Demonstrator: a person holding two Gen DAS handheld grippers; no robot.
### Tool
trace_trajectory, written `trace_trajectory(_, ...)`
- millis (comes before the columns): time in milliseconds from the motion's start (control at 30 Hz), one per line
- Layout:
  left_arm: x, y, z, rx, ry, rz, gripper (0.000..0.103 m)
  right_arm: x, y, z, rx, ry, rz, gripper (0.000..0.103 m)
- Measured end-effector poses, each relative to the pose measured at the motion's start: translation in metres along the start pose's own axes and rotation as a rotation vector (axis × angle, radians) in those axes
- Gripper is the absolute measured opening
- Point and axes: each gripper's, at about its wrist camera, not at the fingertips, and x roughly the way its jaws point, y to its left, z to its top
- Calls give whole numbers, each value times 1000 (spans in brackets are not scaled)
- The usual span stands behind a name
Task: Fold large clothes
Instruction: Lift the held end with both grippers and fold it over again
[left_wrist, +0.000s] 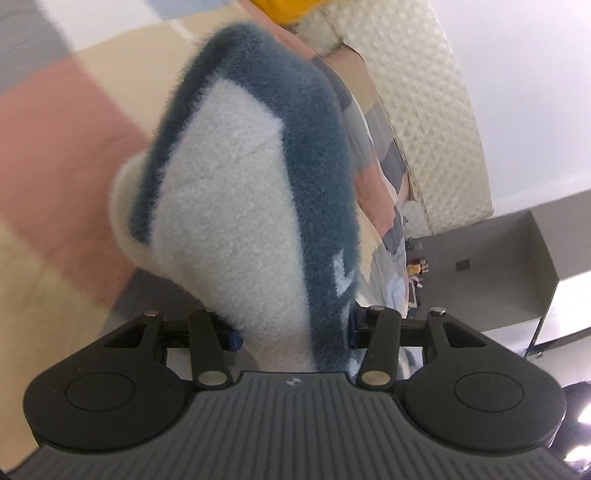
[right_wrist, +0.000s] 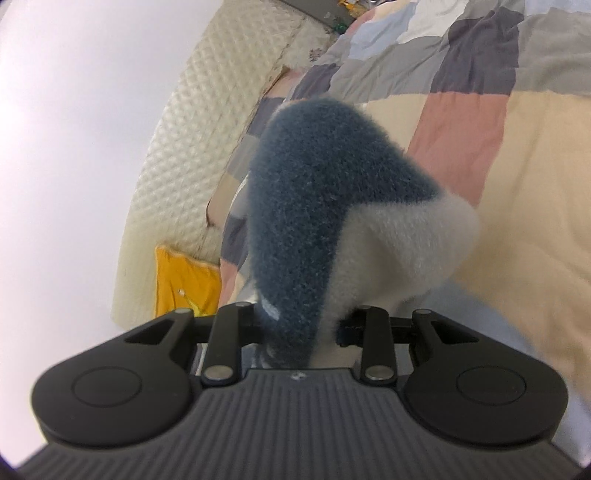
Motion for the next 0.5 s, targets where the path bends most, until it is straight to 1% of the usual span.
trace_trajectory(33, 7, -2, 5, 9, 5, 1, 54, 8, -1, 8, 1, -5, -3, 34)
trace_trajectory(167, 59, -14, 21, 28, 49, -7, 54, 32, -1, 36, 11, -41, -18, 34)
trace_trajectory(267, 98, -21, 28, 38, 65, -27, 54, 57, 3, 62, -3, -60, -17, 34)
trace_trajectory(300, 101, -19, 29, 42, 68, -35, 54, 64, 3, 69, -8, -65, -18, 34)
trace_trajectory(367, 127, -28, 36, 52, 75, -49, 54, 78, 2, 84, -4, -72, -17, 34)
trace_trajectory(467, 161, -37, 44, 99, 80, -75, 54, 98, -4, 100, -10, -98, -11, 34)
trace_trajectory(500, 164, -34, 41, 116, 80, -81, 54, 104, -8, 102, -24, -108, -15, 34)
